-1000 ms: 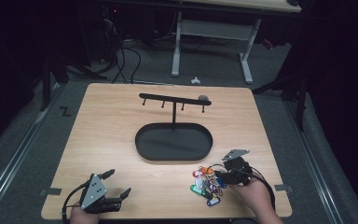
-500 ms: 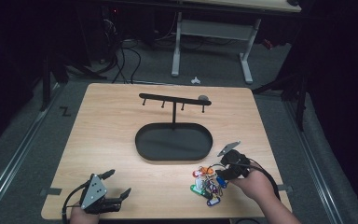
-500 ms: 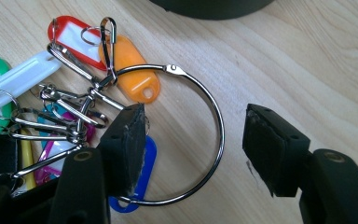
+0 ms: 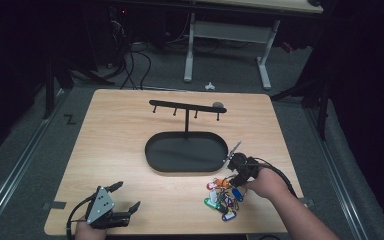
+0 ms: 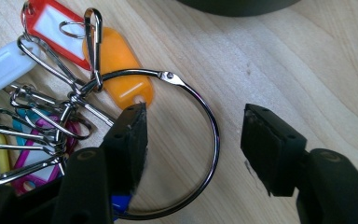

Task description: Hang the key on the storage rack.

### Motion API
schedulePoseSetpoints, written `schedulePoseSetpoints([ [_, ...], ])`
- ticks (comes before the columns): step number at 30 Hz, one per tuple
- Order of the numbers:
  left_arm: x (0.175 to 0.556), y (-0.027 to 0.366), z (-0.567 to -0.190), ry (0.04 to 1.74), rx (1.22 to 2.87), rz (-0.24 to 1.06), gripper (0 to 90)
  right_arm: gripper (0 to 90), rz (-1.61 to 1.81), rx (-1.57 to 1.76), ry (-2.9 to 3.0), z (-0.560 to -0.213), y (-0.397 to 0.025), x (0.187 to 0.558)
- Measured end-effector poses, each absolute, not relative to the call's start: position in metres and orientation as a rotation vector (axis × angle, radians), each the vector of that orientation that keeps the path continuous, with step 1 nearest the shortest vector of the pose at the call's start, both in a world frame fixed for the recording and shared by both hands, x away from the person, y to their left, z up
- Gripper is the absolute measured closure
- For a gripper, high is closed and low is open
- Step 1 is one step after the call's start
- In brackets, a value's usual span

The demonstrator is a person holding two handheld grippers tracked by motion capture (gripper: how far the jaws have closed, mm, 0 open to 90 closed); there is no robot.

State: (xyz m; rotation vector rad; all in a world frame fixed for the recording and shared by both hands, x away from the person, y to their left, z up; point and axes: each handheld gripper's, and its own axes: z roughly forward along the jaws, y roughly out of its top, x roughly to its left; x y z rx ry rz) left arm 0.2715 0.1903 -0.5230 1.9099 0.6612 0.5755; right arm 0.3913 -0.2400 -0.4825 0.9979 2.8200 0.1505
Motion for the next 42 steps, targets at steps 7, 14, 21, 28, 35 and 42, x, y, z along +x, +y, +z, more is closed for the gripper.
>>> schedulePoseSetpoints([
  [7,0.272,0.19,-0.523,0.662,1.909,0.574,15.0,54.8,0.034,0.881,2.892,-0.486,-0.23,0.402],
  [14,0.272,0.19,-0.523,0.661,1.91,0.574,15.0,60.0,0.018,0.857,2.956,-0.488,-0.227,0.41],
  [21,0.272,0.19,-0.523,0.659,1.913,0.573,15.0,77.2,0.04,0.917,2.991,-0.488,-0.228,0.412],
  [28,0.271,0.19,-0.523,0.661,1.912,0.571,15.0,86.3,0.046,0.978,2.982,-0.488,-0.229,0.408],
  [35,0.271,0.19,-0.523,0.662,1.912,0.572,15.0,85.8,0.048,0.982,2.985,-0.488,-0.23,0.408],
  [42,0.272,0.191,-0.523,0.668,1.911,0.571,15.0,78.5,-0.041,0.95,3.054,-0.488,-0.226,0.411],
])
